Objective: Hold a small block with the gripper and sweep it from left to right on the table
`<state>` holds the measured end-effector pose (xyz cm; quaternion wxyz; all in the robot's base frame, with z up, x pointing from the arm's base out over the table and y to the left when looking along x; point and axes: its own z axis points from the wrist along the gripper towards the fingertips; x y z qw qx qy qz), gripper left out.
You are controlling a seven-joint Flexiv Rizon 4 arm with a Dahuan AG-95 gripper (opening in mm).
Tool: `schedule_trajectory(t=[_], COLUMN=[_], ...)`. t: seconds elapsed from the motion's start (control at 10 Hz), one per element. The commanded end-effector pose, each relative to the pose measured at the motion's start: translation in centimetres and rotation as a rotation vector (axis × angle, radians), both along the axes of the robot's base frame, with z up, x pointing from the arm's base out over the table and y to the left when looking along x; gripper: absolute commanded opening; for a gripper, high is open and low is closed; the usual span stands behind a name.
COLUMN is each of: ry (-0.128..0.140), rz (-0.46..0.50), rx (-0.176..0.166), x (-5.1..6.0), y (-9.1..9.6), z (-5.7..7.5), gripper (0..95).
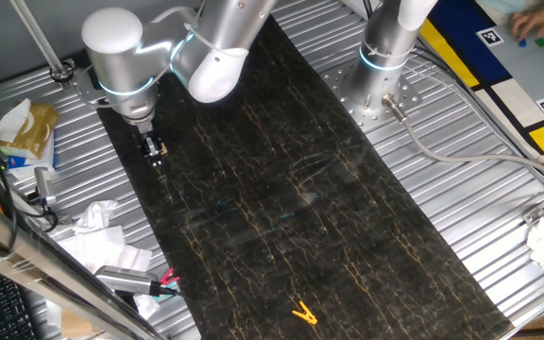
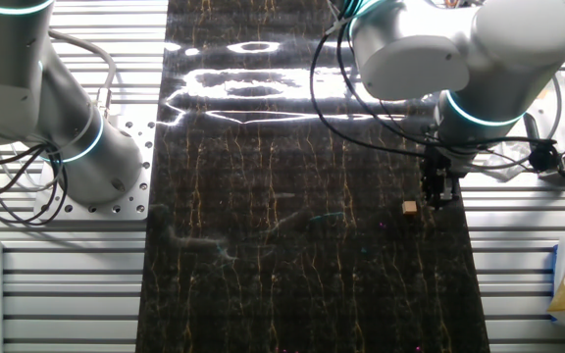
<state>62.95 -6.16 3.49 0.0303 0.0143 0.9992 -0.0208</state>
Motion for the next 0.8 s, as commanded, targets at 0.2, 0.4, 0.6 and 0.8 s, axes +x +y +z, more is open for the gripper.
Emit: schedule_trajectory(t=[0.2,0.4,0.6,0.8], ry=[0.002,0.011,-0.002,-0.002], rz=[-0.003,-0.004,0.005,0.006], rx=[0.004,0.002,0.005,0.005], x=[0.00,-0.09,-0.53,-0.84], y=[0.00,-0.05,-0.32,-0.50], z=[0.04,-0.05,-0.39,-0.58], gripper=[38.0,38.0,38.0,38.0])
